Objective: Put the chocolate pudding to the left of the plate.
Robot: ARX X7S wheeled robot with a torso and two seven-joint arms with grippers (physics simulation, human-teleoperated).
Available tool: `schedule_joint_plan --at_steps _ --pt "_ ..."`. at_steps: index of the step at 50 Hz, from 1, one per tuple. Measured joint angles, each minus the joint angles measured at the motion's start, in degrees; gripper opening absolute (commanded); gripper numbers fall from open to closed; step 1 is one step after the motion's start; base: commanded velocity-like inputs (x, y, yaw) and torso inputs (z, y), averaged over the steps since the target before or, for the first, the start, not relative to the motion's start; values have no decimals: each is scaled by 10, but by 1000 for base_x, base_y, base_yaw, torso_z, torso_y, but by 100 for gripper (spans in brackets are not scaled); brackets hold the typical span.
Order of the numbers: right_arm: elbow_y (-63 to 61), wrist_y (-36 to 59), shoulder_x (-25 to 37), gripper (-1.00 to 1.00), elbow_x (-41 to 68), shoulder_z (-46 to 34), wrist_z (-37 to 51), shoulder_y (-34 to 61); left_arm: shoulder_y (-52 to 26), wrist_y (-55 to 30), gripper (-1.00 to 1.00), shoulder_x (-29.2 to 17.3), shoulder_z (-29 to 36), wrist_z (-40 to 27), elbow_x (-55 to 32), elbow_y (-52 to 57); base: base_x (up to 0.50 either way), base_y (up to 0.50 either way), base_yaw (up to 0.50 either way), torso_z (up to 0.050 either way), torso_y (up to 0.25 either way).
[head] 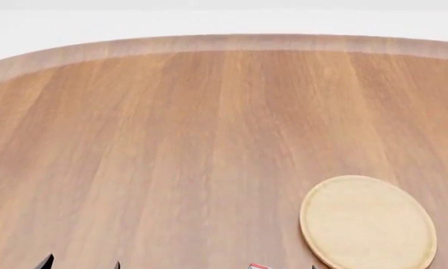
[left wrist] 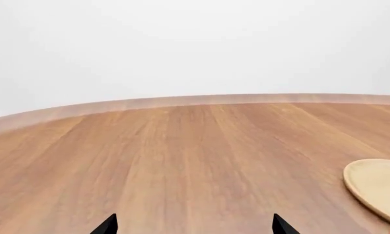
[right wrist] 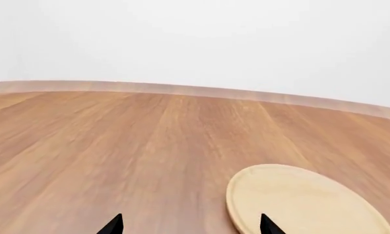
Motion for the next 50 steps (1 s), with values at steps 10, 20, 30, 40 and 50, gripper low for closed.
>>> schedule_joint_plan --at_steps 10,20,30,40,50 --pt "-3 1 3 100 2 -2 2 -1 0 0 100 -2 3 -2 -1 1 118 0 0 0 0" --pt "-4 1 4 100 3 -4 4 0 0 1 100 -4 5 -4 -3 3 119 0 0 0 2" --pt "2 -3 5 100 4 -7 5 2 0 1 100 -5 7 -6 -4 3 119 0 0 0 0" --pt "2 -3 6 100 5 -11 6 3 -1 1 100 -7 9 -7 -5 2 118 0 0 0 0" --pt "-3 -1 9 100 6 -13 8 2 -1 2 100 -8 12 -9 -6 3 119 0 0 0 0"
